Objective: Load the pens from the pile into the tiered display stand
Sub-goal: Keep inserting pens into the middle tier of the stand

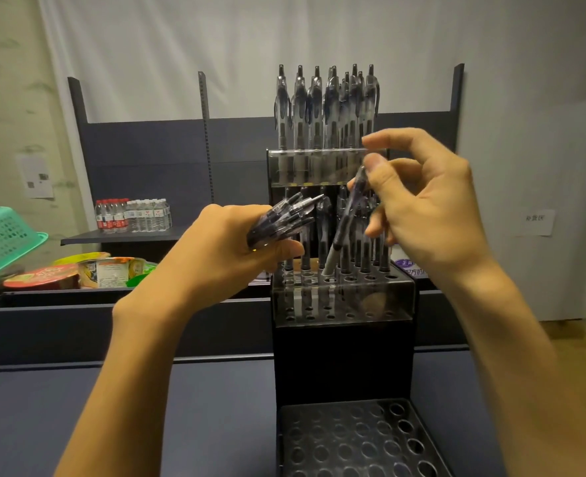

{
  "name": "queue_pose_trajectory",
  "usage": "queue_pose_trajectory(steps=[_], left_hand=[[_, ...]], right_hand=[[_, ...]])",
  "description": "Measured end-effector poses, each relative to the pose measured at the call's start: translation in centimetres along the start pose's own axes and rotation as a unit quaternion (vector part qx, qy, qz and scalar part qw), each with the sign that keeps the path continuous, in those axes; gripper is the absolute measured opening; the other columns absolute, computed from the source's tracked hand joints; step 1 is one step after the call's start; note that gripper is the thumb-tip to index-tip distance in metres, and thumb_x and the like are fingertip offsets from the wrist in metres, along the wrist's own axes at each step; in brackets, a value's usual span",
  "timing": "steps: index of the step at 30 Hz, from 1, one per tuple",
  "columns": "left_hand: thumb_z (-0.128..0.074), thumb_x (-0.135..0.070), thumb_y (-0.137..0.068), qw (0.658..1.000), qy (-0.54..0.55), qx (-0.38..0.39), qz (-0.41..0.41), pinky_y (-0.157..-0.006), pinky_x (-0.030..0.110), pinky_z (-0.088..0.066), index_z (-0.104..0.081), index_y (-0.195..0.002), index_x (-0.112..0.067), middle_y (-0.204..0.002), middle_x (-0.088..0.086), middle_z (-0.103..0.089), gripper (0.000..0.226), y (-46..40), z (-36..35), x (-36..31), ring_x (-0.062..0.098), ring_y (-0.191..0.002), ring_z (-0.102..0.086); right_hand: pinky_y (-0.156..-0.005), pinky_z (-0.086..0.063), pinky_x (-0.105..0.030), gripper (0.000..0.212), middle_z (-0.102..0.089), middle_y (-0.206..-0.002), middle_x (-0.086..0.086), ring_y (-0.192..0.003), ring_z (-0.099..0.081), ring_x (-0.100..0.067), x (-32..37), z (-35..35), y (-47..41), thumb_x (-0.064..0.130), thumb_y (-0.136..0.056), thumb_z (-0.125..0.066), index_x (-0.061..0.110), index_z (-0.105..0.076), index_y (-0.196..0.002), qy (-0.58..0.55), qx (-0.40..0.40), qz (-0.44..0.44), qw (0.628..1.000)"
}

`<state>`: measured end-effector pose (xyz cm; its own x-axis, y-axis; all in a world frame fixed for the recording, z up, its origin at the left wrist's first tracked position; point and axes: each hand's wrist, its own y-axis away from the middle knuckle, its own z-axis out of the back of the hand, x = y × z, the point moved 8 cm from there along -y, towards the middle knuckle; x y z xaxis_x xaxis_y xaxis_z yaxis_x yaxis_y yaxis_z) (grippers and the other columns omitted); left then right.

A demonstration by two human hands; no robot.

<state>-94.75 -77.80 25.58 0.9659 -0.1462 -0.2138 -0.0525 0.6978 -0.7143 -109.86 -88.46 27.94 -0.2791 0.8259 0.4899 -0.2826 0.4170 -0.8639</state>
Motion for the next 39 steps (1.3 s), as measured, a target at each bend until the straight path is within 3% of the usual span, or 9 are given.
queue_pose_trajectory(steps=[3, 6, 8, 16, 23, 26, 31, 35, 39], left_hand=[[-0.055, -0.052, -0.074, 1.000, 0.005, 0.002, 0.001, -0.051, 0.033, -0.051, -0.057, -0.076, -0.031, -0.063, -0.009, -0.061, 0.022, 0.0, 0.0, 0.1, 0.009, -0.054, -0.057], [-0.056, -0.052, -0.073, 1.000, 0.020, 0.003, -0.002, -0.053, 0.027, -0.051, -0.055, -0.078, -0.036, -0.065, -0.010, -0.063, 0.016, 0.0, 0.0, 0.0, 0.004, -0.054, -0.059], [-0.055, -0.052, -0.072, 1.000, 0.023, 0.003, -0.004, -0.053, 0.020, -0.049, -0.053, -0.077, -0.038, -0.064, -0.013, -0.061, 0.016, 0.1, 0.1, 0.0, 0.001, -0.054, -0.059], [-0.056, -0.050, -0.074, 1.000, 0.011, 0.014, -0.006, -0.051, 0.023, -0.049, -0.052, -0.075, -0.039, -0.062, -0.014, -0.060, 0.012, 0.0, -0.2, 0.1, 0.003, -0.055, -0.058], [-0.058, -0.052, -0.073, 1.000, 0.005, 0.003, -0.007, -0.051, 0.026, -0.045, -0.061, -0.079, -0.026, -0.059, -0.012, -0.058, 0.027, 0.0, -0.2, 0.4, 0.007, -0.054, -0.057], [-0.056, -0.054, -0.072, 1.000, 0.006, 0.000, -0.006, -0.050, 0.024, -0.044, -0.059, -0.078, -0.030, -0.058, -0.012, -0.058, 0.025, -0.1, -0.1, 0.4, 0.007, -0.054, -0.056], [-0.056, -0.055, -0.071, 1.000, 0.007, -0.001, -0.001, -0.050, 0.025, -0.045, -0.056, -0.076, -0.034, -0.057, -0.014, -0.057, 0.021, 0.0, 0.0, 0.4, 0.007, -0.052, -0.056], [-0.054, -0.056, -0.071, 1.000, 0.009, -0.018, -0.021, -0.052, 0.027, -0.047, -0.066, -0.088, -0.017, -0.061, -0.012, -0.058, 0.045, 0.0, 0.4, 0.0, 0.006, -0.054, -0.056], [-0.056, -0.052, -0.073, 0.998, 0.022, -0.026, -0.048, -0.051, 0.015, -0.046, -0.068, -0.096, -0.014, -0.065, -0.018, -0.058, 0.046, -0.1, 0.5, -0.7, -0.001, -0.057, -0.058]], right_hand=[[-0.047, -0.053, -0.026, 0.019, -0.067, -0.076, -0.002, -0.049, -0.062, -0.012, 0.1, -1.1, 0.4, 0.020, -0.097, -0.058, 0.019, -0.056, -0.115, 0.048, 0.005, 0.025, 0.999], [-0.056, -0.056, -0.028, 0.015, -0.065, -0.082, 0.008, -0.059, -0.060, -0.002, 0.3, -1.8, 0.7, 0.026, -0.096, -0.059, 0.019, -0.064, -0.109, 0.143, -0.008, 0.068, 0.987], [-0.059, -0.052, -0.026, 0.018, -0.063, -0.089, 0.005, -0.061, -0.049, 0.007, 0.7, -1.7, 0.8, 0.028, -0.095, -0.060, 0.020, -0.067, -0.109, 0.194, -0.026, 0.105, 0.975], [-0.061, -0.041, -0.025, 0.034, -0.047, -0.097, 0.003, -0.071, -0.045, -0.009, 0.5, -1.6, 0.9, 0.043, -0.096, -0.052, 0.038, -0.058, -0.129, 0.329, 0.019, 0.073, 0.941], [-0.063, -0.037, -0.026, 0.031, -0.044, -0.091, 0.006, -0.079, -0.046, -0.008, 0.1, -2.8, 1.2, 0.043, -0.096, -0.051, 0.043, -0.060, -0.126, 0.322, 0.074, 0.046, 0.943], [-0.060, -0.037, -0.022, 0.031, -0.046, -0.090, 0.006, -0.077, -0.048, -0.009, 0.1, -2.7, 1.1, 0.043, -0.094, -0.054, 0.040, -0.062, -0.124, 0.305, 0.066, 0.048, 0.949], [-0.059, -0.039, -0.024, 0.017, -0.056, -0.082, 0.006, -0.057, -0.044, 0.001, 0.1, -2.0, 0.8, 0.037, -0.089, -0.065, 0.032, -0.069, -0.105, 0.212, 0.051, 0.048, 0.975], [-0.049, -0.038, -0.018, 0.011, -0.064, -0.076, 0.003, -0.045, -0.045, -0.005, 0.3, -2.4, 0.9, 0.033, -0.086, -0.069, 0.025, -0.072, -0.092, 0.110, 0.102, 0.016, 0.989], [-0.043, -0.034, -0.010, 0.015, -0.065, -0.070, 0.009, -0.043, -0.049, -0.002, 0.7, -3.2, 1.2, 0.029, -0.086, -0.069, 0.015, -0.075, -0.088, 0.063, 0.145, 0.002, 0.987]])
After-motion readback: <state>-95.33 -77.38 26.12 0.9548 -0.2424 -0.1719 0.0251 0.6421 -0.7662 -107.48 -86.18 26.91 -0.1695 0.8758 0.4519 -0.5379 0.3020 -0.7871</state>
